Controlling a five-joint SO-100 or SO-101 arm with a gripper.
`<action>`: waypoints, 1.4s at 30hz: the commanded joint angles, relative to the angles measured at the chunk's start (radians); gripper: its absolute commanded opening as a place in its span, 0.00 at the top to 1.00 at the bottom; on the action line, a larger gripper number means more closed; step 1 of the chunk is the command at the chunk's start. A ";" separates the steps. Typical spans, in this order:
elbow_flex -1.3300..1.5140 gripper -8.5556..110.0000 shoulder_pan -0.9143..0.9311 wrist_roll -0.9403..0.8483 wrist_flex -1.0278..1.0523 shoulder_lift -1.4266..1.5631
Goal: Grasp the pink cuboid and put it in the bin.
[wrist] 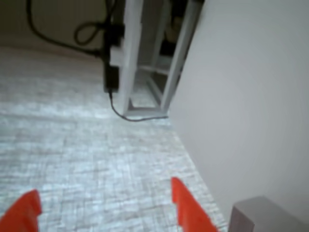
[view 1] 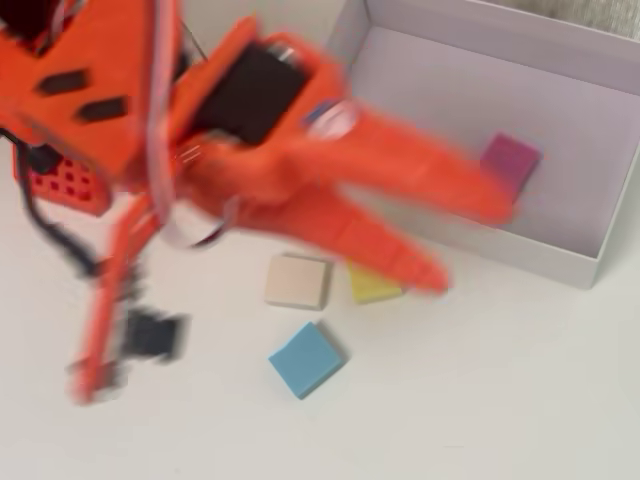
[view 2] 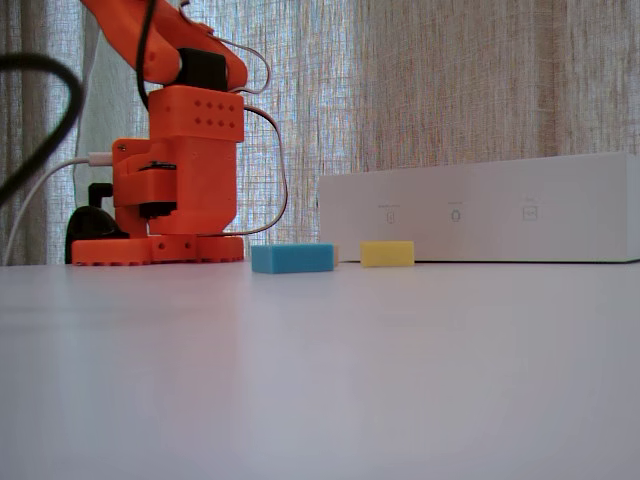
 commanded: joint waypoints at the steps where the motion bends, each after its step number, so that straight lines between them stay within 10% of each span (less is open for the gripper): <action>1: 0.078 0.62 0.112 -0.011 0.035 0.144; 23: 0.532 0.66 0.179 -0.009 0.652 0.660; 34: 0.538 0.99 0.173 -0.015 0.667 0.676; 42: 0.538 1.00 0.179 -0.009 0.667 0.676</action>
